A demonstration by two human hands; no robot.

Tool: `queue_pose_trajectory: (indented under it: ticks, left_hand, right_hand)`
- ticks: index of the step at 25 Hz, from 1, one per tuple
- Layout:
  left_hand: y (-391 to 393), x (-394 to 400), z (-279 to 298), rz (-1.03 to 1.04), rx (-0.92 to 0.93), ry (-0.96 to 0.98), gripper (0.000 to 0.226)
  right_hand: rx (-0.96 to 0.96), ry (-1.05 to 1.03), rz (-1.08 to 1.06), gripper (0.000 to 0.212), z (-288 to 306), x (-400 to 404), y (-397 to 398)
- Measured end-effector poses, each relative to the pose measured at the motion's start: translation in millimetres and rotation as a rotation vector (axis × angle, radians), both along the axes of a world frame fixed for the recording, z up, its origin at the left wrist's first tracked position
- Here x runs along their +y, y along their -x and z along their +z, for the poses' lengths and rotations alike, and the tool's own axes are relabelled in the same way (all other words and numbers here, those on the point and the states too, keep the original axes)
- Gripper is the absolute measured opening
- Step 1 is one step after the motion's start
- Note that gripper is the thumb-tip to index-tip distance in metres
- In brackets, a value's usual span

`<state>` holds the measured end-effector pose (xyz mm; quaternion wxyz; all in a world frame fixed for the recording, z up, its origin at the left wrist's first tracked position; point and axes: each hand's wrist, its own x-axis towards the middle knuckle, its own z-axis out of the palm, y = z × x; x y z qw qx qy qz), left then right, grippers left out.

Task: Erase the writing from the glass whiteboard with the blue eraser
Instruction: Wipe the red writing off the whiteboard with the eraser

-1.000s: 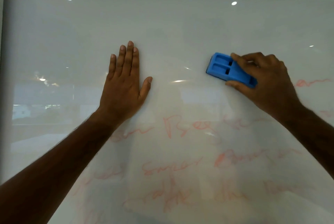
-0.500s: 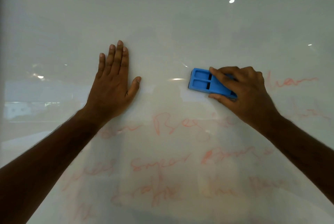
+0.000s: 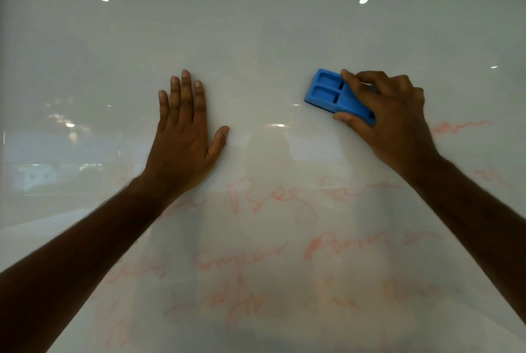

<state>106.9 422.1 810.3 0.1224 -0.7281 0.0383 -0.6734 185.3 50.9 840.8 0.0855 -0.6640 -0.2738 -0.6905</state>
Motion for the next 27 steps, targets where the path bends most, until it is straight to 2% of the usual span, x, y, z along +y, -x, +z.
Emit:
queue_pose_trajectory:
  ticks: [5,11,16,21,23,27]
  left_hand:
    - [-11,-28,13,-0.012,-0.025,-0.028,0.088]
    - [-14,-32,12,-0.023,-0.031,-0.015,0.087]
    - [-14,-41,7,-0.021,-0.010,-0.018,0.087]
    - [-22,-66,10,-0.018,-0.012,-0.044,0.086]
    - [-26,-77,12,-0.014,-0.020,-0.045,0.086]
    - [-28,-82,9,-0.032,-0.016,-0.032,0.084]
  right_hand:
    - [-0.070,0.078,-0.043,0.066,-18,16,0]
    - [-0.177,0.243,-0.095,0.063,-49,-24,-9]
    - [-0.167,0.213,-0.161,0.069,-21,-49,-13]
    - [-0.110,0.063,-0.111,0.068,6,-24,-14]
    - [-0.106,0.049,-0.085,0.067,0,-13,-11]
    - [-0.155,0.153,-0.096,0.067,-35,-15,-12]
